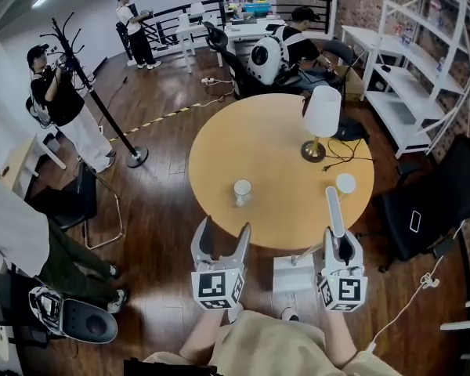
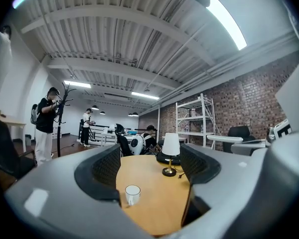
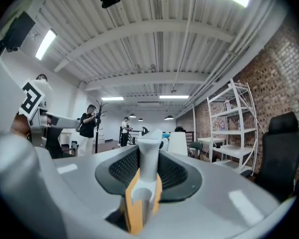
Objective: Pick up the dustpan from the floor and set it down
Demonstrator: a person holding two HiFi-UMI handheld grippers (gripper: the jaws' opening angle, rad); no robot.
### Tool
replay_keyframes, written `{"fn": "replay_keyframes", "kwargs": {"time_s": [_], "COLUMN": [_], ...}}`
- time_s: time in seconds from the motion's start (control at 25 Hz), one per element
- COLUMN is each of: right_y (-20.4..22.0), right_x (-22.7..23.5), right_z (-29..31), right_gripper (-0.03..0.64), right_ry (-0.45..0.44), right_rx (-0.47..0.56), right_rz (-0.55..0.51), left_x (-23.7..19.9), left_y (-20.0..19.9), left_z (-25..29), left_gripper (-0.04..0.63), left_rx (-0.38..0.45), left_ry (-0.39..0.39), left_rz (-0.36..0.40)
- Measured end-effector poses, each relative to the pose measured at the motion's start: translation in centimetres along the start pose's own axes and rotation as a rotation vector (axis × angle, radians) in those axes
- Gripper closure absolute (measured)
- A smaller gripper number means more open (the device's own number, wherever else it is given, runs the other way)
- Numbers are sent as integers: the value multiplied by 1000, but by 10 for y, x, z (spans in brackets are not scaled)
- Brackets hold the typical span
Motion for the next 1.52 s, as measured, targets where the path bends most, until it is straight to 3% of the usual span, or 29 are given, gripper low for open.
{"fn": "replay_keyframes", "kwargs": {"time_s": [0.36,1.16,1.52], "right_y": [-55,-69,-46], "right_x": [-5,-9,10], "right_z": [-2,0,-6], "right_gripper": [500,499,499], "right_ry": [3,-21,11], "right_rx": [108,116,46], "right_rz": [-5,26,27], "left_x": [-2,-4,-5], "left_y": [-11,-11,-10], "left_z": [-7,-3,2], "left_gripper": [244,247,249], "left_rx": [45,48,37], "left_ry": [-26,-16,-11], "left_rz": [36,51,56]}}
Point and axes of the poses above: the fingertips, and each gripper's own axes: z forward along the fingers, x to its right, y out of its underside, the point moved 10 cm from there along -z, backward along the fingers, and after that the axes turned 5 degrees about x, right-handed, at the moved point
